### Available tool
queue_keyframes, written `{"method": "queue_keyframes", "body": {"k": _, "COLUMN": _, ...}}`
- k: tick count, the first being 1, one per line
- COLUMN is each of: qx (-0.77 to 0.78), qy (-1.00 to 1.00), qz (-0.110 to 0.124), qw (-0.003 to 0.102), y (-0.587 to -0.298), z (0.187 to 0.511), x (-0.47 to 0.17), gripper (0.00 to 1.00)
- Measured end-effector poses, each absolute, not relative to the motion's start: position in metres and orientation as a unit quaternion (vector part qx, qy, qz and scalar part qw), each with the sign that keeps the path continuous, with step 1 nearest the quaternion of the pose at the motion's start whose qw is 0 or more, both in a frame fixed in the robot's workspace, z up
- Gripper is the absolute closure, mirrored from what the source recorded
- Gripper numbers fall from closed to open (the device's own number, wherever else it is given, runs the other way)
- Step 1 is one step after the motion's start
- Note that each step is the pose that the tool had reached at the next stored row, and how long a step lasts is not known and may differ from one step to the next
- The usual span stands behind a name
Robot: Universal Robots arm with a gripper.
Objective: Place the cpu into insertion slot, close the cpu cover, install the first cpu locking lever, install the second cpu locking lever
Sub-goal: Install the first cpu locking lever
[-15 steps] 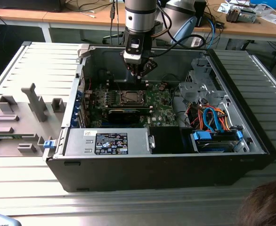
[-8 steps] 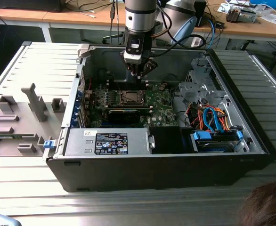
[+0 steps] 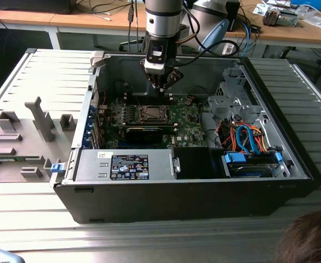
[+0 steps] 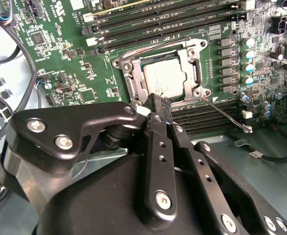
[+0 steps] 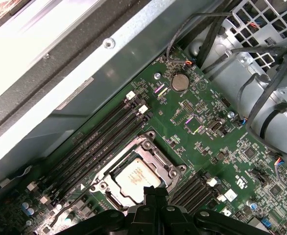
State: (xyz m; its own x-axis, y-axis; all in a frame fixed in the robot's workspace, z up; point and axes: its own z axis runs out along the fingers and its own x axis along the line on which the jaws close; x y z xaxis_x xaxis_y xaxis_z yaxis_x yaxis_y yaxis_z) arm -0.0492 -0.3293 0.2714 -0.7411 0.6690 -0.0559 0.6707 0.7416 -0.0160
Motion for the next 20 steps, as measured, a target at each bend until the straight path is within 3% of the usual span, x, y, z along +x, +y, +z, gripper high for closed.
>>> {"method": "queue_keyframes", "body": {"k": 20, "qx": 0.355, "qy": 0.934, "qz": -0.017, "qw": 0.023, "y": -0.3293, "z": 0.2712, "x": -0.0492, "gripper": 0.89}}
